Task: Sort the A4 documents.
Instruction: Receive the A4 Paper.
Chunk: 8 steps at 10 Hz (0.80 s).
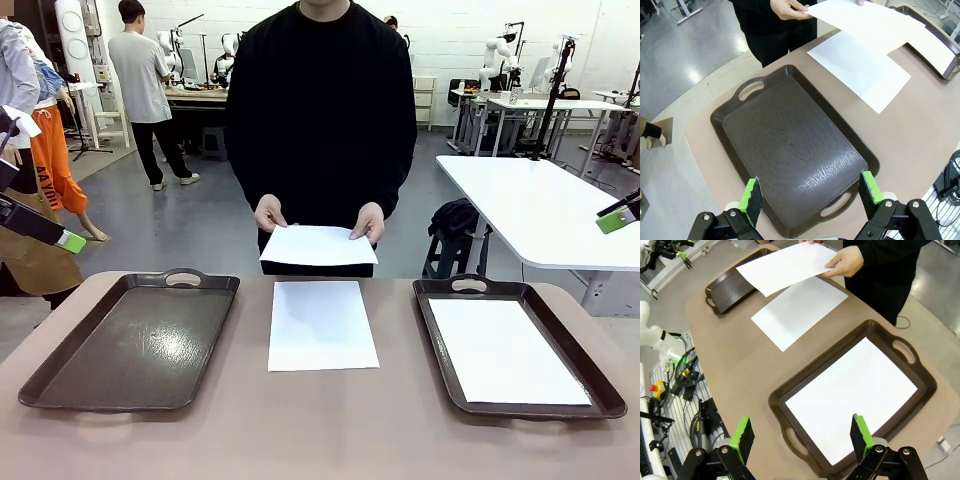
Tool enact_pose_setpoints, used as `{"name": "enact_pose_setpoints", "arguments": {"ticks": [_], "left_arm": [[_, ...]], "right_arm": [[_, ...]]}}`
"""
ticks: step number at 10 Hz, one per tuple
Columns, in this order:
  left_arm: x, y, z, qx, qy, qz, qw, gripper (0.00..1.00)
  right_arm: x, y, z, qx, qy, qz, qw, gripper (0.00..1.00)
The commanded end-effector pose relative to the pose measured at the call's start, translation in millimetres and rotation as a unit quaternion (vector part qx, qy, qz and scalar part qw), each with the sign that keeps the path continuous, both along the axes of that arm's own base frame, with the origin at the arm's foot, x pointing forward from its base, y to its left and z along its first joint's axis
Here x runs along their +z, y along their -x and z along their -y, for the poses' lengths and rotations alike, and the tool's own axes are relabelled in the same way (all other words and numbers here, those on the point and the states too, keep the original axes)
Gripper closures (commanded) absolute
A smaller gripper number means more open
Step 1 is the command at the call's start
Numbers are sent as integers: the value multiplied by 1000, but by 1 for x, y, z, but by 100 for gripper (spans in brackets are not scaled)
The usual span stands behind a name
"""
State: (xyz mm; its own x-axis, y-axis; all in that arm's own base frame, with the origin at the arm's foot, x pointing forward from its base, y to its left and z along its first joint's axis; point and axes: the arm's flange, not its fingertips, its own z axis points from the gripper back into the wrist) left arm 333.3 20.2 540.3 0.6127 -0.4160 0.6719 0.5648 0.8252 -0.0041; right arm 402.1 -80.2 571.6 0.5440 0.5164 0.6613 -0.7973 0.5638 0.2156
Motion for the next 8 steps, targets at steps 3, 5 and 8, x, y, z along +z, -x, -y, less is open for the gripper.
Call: {"name": "enact_pose_setpoints", "arguments": {"ticks": [3,5,8], "left_arm": [[-1,0,-2,-1,1,2,1000,0],[-1,0,-2,-1,1,2,1000,0],[-1,0,-2,-1,1,2,1000,0]], "right_arm": [[0,-1,-1,-1,1,2,1000,0],[0,-1,-1,-1,1,2,1000,0],[0,-1,-1,-1,1,2,1000,0]]}}
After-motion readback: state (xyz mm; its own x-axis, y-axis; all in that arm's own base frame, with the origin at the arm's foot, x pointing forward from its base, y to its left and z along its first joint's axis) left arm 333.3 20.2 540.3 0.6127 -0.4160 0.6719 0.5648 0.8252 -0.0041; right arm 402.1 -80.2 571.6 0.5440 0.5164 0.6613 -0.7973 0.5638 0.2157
